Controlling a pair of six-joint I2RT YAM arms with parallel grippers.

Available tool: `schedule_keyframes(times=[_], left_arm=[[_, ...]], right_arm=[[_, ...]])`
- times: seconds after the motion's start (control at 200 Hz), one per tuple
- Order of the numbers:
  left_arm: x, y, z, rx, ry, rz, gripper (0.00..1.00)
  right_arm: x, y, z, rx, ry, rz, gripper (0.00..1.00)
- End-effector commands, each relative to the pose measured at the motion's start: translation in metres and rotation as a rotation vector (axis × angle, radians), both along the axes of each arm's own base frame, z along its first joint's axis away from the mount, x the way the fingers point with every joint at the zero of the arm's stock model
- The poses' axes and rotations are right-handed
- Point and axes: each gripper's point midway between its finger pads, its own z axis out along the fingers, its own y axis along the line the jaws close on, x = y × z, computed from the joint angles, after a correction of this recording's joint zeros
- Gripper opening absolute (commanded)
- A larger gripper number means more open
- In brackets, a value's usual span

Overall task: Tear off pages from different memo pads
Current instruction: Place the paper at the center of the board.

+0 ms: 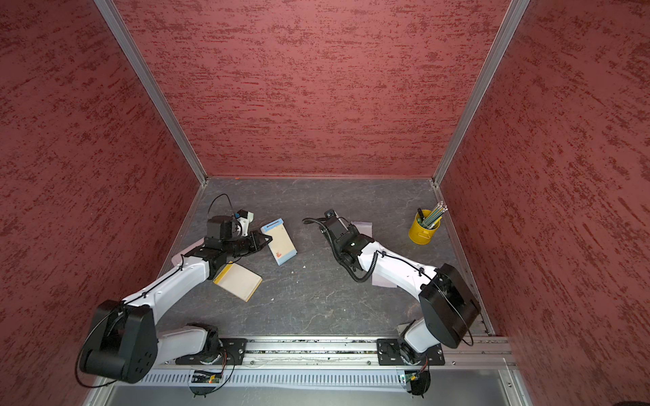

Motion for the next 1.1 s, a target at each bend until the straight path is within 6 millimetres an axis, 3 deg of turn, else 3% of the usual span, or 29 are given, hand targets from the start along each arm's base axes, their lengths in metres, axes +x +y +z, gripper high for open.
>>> schedule_keyframes(times=[0.0,0.356,0.606,0.716,0.887,0.982,1.092], left_arm=[[0.009,-0.013,0.009,-0.040,-0.007,-0.047,0.00],[0.013,-0.050,-0.005,-0.060,0.032,-0.137,0.00],[0.014,-0.052,-0.012,-0.055,0.046,-0.145,0.00],[0.019,-0.053,-0.013,-0.049,0.049,-0.148,0.00],[0.025,-0.060,-0.016,-0.048,0.058,-0.166,0.00],[0.027,-0.064,-0.018,-0.045,0.064,-0.177,0.00],[0.032,-0.065,-0.021,-0.030,0.076,-0.185,0.00]], right_arm=[[-0.025,-0.012,-0.027,-0.039,0.091,-0.069,0.00],[-0.061,-0.008,-0.094,-0.028,0.301,-0.096,0.00],[-0.082,-0.002,-0.122,-0.041,0.429,-0.048,0.03],[-0.094,0.007,-0.129,0.000,0.499,-0.016,0.12],[-0.102,0.012,-0.132,0.004,0.565,-0.007,0.47],[-0.105,0.019,-0.119,0.057,0.569,0.026,0.59],[-0.107,0.030,-0.095,0.138,0.565,0.082,0.66]])
